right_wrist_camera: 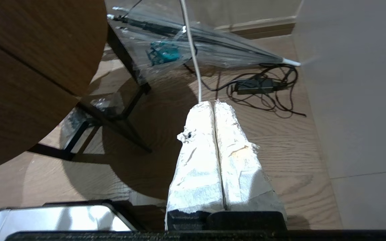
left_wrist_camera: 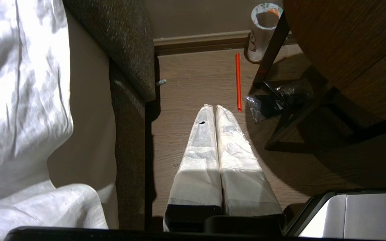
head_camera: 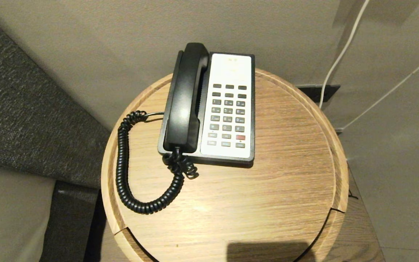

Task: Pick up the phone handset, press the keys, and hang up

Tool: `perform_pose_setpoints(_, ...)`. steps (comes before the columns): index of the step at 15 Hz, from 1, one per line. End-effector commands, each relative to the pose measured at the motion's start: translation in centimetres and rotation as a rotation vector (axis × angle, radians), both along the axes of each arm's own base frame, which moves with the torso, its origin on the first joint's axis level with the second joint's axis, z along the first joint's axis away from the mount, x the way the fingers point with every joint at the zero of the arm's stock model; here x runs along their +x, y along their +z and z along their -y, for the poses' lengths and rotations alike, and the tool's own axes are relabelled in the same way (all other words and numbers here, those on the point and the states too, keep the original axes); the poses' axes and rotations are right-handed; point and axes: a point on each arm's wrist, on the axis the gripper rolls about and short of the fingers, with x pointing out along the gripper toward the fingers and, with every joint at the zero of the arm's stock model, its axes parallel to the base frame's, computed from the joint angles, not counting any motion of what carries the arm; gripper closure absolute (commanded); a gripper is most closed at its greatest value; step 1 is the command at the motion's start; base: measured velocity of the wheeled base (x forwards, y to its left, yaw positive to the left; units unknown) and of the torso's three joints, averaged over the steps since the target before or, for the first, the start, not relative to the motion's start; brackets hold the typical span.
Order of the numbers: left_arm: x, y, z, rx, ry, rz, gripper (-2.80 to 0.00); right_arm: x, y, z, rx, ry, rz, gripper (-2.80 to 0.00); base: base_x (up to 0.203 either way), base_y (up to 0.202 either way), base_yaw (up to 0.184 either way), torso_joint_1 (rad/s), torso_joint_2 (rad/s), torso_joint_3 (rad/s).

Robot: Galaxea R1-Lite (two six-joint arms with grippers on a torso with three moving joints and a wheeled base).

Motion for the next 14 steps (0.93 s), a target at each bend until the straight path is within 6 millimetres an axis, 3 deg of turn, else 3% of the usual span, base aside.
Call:
perform_pose_setpoints(1, 0.04, -0.09, 0.00, 0.010, -0.001, -0.003, 0.00, 0.02, 0.01, 0.00, 0.000, 0.001, -0.003, 0.00, 0.000, 0.000, 0.000, 0.000, 0.00, 0.000)
perform_pose_setpoints(7, 0.05, -0.10, 0.00, -0.004, 0.001, -0.002, 0.00, 0.03, -0.02, 0.01, 0.019, -0.004, -0.003, 0.00, 0.000, 0.000, 0.000, 0.000, 0.00, 0.000)
perform_pose_setpoints(11, 0.05, -0.10, 0.00, -0.008, 0.000, -0.002, 0.00, 0.00, -0.45, -0.04, -0.205, 0.020, -0.002, 0.00, 0.000, 0.000, 0.000, 0.000, 0.00, 0.000)
perform_pose_setpoints(14, 0.05, -0.11, 0.00, -0.008, 0.000, -0.003, 0.00, 0.03, -0.61, -0.02, -0.086, 0.009, -0.010, 0.00, 0.000, 0.000, 0.000, 0.000, 0.00, 0.000)
